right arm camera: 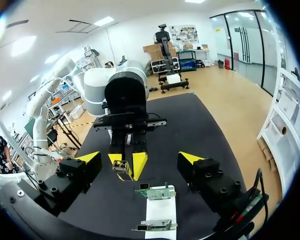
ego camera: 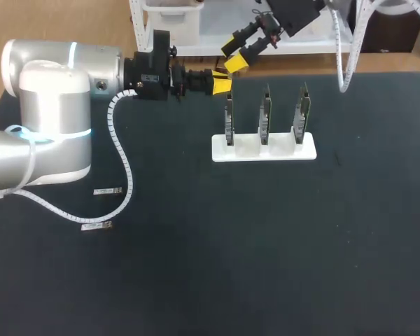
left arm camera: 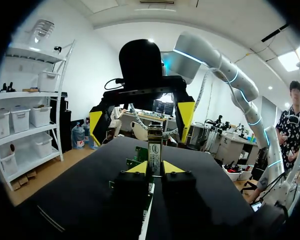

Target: Pick up the optical module with the left hand, and insert it into the network port with the right hand.

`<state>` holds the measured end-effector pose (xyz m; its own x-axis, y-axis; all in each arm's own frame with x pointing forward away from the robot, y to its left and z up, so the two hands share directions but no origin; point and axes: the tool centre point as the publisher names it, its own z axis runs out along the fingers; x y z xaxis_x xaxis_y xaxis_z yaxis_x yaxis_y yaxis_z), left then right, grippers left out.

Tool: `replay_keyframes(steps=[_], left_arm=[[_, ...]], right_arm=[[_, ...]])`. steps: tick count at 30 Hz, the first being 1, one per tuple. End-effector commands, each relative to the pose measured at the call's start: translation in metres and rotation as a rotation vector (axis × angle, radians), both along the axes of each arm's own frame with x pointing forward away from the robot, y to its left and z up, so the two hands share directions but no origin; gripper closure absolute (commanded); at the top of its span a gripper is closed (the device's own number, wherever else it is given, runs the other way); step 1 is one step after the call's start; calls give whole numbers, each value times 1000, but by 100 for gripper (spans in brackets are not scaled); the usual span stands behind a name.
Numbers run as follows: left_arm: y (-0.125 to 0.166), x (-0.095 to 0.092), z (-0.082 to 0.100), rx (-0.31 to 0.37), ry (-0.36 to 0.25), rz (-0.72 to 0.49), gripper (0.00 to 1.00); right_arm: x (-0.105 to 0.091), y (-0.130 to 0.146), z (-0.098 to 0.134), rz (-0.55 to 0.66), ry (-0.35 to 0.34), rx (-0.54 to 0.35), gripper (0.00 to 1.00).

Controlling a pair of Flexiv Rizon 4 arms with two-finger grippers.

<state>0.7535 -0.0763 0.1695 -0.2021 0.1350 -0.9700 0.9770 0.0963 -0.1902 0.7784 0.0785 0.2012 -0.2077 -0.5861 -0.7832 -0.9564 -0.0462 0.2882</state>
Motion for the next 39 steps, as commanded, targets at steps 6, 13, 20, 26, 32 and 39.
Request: replay_keyframes(steps=[6,13,20,26,32,39], left_arm=[[0,-1,0,-1,-1,2,100],[0,-1,0,-1,-1,2,100],[0,-1,0,-1,-1,2,100],[0,-1,0,-1,-1,2,0],[0,-1,0,-1,-1,2,0],[0,-1,0,-1,-1,2,0]], right_arm=[[-2,-3,0,-14,-4,5,100],[-1,-4,0,-19,-6,4,100],[0,-3,0,-20,-5,4,100],[1,-3,1,-20,-7,2,100],[2,-4,2,-16,-8,0,100],[3,-7,5,-18,-19,-4,100]])
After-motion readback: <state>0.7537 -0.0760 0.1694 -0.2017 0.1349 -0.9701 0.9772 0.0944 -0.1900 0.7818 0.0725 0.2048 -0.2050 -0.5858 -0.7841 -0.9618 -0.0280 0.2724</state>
